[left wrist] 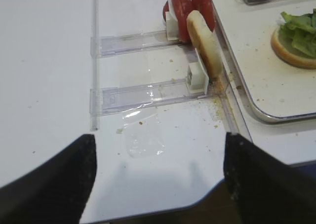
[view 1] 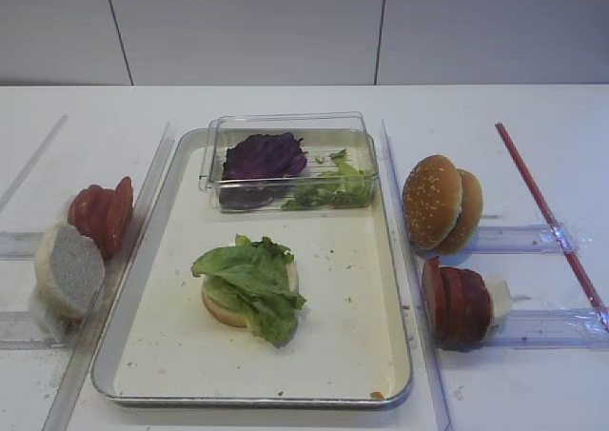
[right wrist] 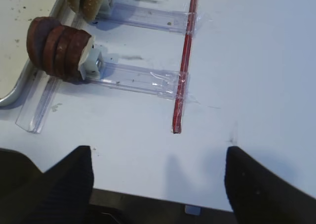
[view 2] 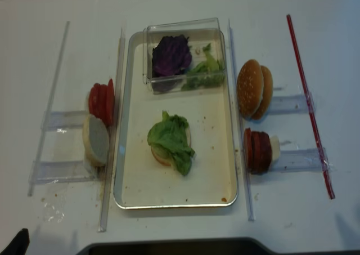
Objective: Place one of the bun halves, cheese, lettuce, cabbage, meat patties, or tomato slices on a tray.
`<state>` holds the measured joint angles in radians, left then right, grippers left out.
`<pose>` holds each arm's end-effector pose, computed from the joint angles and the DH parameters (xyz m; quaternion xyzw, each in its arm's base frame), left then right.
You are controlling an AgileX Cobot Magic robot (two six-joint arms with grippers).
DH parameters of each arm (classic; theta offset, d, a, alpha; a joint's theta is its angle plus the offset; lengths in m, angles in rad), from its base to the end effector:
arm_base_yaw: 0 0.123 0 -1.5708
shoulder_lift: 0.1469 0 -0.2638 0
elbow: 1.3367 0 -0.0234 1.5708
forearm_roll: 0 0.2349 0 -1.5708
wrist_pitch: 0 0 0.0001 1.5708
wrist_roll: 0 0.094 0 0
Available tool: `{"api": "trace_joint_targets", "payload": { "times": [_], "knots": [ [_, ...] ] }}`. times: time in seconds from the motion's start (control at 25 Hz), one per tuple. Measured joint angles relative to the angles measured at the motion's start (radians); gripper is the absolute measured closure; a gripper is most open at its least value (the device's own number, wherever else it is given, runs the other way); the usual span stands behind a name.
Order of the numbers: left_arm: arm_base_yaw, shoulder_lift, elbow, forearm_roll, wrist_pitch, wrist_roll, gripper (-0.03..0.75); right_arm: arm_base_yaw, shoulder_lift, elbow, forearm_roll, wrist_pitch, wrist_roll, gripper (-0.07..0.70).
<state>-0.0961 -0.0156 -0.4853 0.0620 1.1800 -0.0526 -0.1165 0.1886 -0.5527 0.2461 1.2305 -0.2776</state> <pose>-0.0007 0.0055 0.2549 0.0161 0.8820 -0.0041 0.4709 0.0201 0.0194 0.2696 -0.0805 0.9122 0.0453 0.3992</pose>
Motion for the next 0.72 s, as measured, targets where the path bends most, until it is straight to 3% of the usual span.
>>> {"api": "trace_joint_targets", "payload": {
  "times": [0.72],
  "knots": [
    [0.000,0.000,0.000,-0.002,0.000,0.004,0.223,0.032,-0.190,0.076,-0.047,-0.064,0.042,0.069]
  ]
}}
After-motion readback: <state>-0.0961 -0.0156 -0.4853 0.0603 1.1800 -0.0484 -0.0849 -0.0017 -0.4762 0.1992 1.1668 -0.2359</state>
